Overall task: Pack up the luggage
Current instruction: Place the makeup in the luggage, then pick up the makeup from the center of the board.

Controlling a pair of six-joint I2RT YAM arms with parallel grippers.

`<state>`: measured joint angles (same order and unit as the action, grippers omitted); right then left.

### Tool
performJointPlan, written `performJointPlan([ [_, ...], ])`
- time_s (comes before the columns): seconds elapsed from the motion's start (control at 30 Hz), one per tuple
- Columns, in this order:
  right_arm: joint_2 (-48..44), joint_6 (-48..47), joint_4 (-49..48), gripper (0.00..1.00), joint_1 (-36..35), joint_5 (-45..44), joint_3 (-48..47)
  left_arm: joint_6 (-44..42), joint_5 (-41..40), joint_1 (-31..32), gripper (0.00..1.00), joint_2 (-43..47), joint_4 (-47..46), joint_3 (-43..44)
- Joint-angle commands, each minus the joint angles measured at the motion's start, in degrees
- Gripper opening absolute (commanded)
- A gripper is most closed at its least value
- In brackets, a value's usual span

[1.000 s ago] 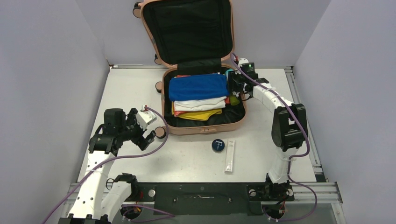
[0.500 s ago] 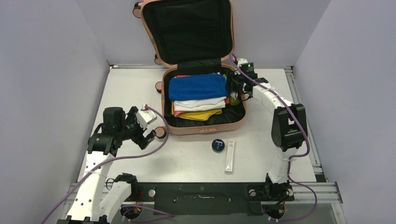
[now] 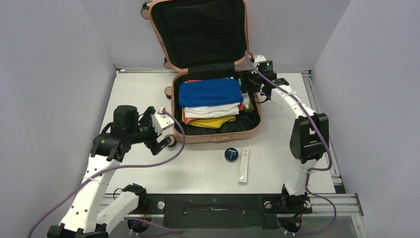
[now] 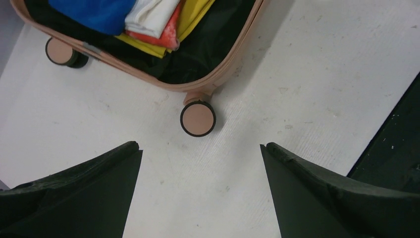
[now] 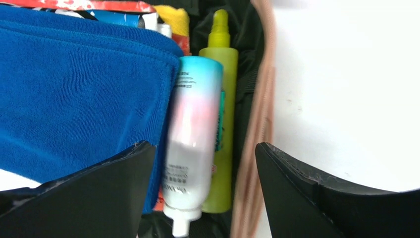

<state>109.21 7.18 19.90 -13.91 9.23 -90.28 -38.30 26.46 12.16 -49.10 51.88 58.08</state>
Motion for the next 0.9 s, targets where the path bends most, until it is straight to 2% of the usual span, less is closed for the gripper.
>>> performJointPlan([
  [0.0,-11.3,-6.3,0.7,0.78,2.5,-1.3,-3.5,-1.5,-1.1,7.3,0.96,-4.2,0.6,6.2],
  [0.1,-17.3,-15.4,3.5,0.86,3.6,5.2,-1.5,-3.1,-1.9,13.2,0.96,-8.9,0.8,8.7],
  [0.17,-20.5,-23.9,8.4,0.88,4.4,11.4,0.1,-5.4,-4.0,19.4,0.96,-12.0,0.9,10.0],
  [0.27,-25.1,-36.5,19.4,0.90,5.0,19.9,3.5,-8.3,-7.2,27.0,0.96,-17.6,0.9,11.9],
  [0.37,-30.5,-53.7,33.5,0.90,5.0,25.3,8.3,-10.8,-8.7,34.2,0.96,-23.0,-0.5,12.8],
  [0.43,-34.6,-67.8,42.3,0.90,5.0,26.9,11.9,-10.9,-8.1,36.9,0.96,-25.4,-1.8,12.7],
  [0.5,-39.3,-80.6,48.6,0.91,4.8,27.2,15.9,-10.7,-6.6,37.4,0.96,-26.3,-2.9,11.4],
  [0.57,-44.1,-93.1,52.9,0.98,4.7,27.6,19.6,-9.8,-6.6,37.0,0.96,-25.3,-5.2,8.8],
  [0.63,-48.7,-103.6,54.8,0.90,4.3,28.3,23.8,-9.0,-7.1,36.1,0.96,-22.8,-7.4,5.5],
  [0.67,-50.4,-106.3,54.6,0.90,3.7,29.3,26.3,-8.3,-7.1,35.1,0.96,-21.1,-8.5,3.9],
  [0.77,-47.8,-104.0,54.0,0.90,-1.9,29.4,27.9,-7.3,-4.6,28.9,0.96,-14.7,-8.4,-0.1],
  [0.87,-46.0,-97.2,46.8,0.91,-12.3,23.0,33.7,-6.5,-3.8,20.9,0.96,-8.6,-7.0,-3.3],
])
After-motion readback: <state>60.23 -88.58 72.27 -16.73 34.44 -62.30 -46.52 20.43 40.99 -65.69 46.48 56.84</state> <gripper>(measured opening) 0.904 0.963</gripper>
